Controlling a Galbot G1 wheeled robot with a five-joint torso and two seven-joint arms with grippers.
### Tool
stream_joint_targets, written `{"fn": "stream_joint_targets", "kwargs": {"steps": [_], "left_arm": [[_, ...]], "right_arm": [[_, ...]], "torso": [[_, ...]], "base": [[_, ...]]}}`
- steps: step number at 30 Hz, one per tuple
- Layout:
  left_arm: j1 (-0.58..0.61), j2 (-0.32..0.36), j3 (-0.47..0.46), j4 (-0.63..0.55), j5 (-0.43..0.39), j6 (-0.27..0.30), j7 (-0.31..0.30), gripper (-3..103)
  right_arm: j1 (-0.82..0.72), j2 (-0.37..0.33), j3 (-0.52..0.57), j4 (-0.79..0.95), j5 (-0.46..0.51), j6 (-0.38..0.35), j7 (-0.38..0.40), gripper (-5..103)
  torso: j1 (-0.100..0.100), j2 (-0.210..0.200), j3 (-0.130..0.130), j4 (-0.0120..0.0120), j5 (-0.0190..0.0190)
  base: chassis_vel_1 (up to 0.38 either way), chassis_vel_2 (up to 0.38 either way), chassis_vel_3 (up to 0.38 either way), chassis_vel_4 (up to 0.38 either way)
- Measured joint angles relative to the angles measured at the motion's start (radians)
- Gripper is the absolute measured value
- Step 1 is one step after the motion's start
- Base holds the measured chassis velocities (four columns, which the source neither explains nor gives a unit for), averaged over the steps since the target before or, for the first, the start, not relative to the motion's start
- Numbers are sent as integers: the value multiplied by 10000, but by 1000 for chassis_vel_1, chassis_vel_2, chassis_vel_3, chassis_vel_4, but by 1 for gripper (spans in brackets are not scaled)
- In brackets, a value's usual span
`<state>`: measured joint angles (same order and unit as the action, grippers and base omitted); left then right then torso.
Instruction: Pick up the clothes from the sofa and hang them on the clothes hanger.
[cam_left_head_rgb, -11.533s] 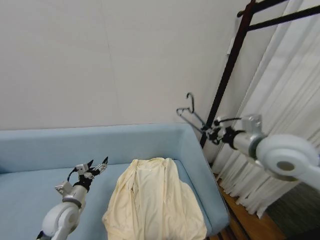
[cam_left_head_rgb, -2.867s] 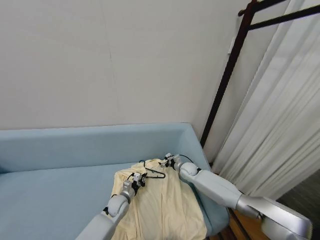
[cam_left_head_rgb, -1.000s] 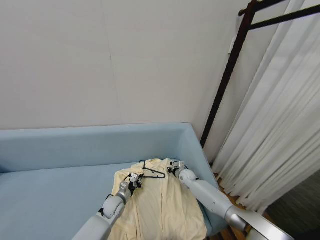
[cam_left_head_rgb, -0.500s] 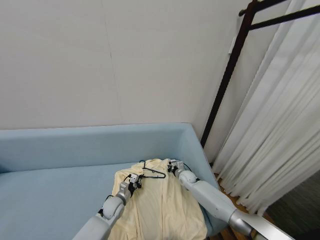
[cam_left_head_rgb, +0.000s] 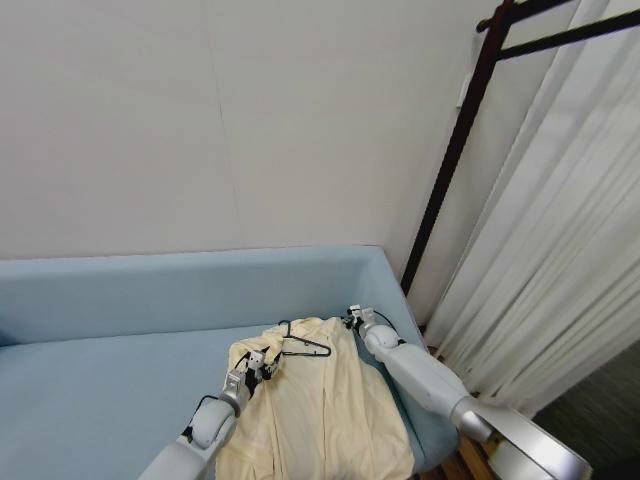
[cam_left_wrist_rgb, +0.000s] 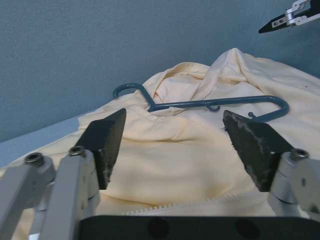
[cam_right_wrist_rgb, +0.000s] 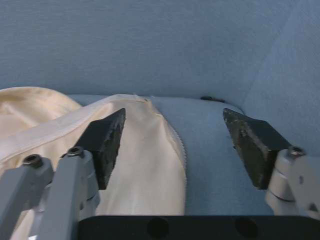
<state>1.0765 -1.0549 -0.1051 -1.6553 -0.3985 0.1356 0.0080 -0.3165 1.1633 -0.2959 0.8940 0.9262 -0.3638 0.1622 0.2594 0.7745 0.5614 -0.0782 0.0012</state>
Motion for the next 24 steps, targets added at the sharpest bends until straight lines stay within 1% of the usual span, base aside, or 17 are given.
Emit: {"fn": "stream_joint_targets", "kwargs": {"steps": [1,3,7,8,9,10,14,16,17,18,23,24], "left_arm": [[74,32,-33,-78,-16,12,-9,74],[135,57,-50,-141,-25,19,-18,74],[255,99,-80,-297,-35,57,-86,94],[255,99,-80,-297,-35,57,-86,94],[253,92,-78,-314,-35,82,-109,98],[241,70,-64,-333,-37,127,-121,98],[206,27,-30,-360,-49,182,-150,100],[203,20,-17,-370,-54,196,-159,100],[203,20,-11,-378,-60,197,-161,100],[203,20,-11,-378,-60,197,-161,100],[200,58,-16,-400,-94,196,-161,100],[200,58,-16,-400,-94,196,-161,100]], "right_arm": [[109,160,62,-319,94,-76,3,73],[167,272,87,-530,125,-145,-17,73],[134,568,71,-1087,-8,-147,-245,95],[134,568,71,-1087,-8,-147,-245,95],[79,605,62,-1130,-19,-137,-269,95],[27,647,54,-1172,-38,-129,-317,98],[-40,775,50,-1389,-175,-60,-462,100],[-68,858,41,-1584,-264,23,-523,99],[-83,892,39,-1687,-320,70,-555,94],[-83,892,39,-1687,-320,70,-555,94],[-151,970,44,-2010,-362,233,-712,67],[-151,970,44,-2010,-362,233,-712,67]], "torso": [[0,0,-1,-1,1],[0,0,0,2,1],[0,0,0,6,2],[0,0,0,6,2],[-1,1,0,5,2],[0,0,0,4,3],[0,0,0,2,2],[0,0,0,2,3],[0,0,0,3,2],[0,0,0,3,2],[0,0,0,3,1],[0,0,0,3,1]], "base": [[0,0,0,0],[0,0,0,0],[0,0,0,0],[0,0,0,0],[0,0,0,0],[0,0,0,0],[0,0,0,0],[0,0,0,0],[0,0,0,0],[0,0,0,0],[0,0,0,0],[0,0,0,0]]}}
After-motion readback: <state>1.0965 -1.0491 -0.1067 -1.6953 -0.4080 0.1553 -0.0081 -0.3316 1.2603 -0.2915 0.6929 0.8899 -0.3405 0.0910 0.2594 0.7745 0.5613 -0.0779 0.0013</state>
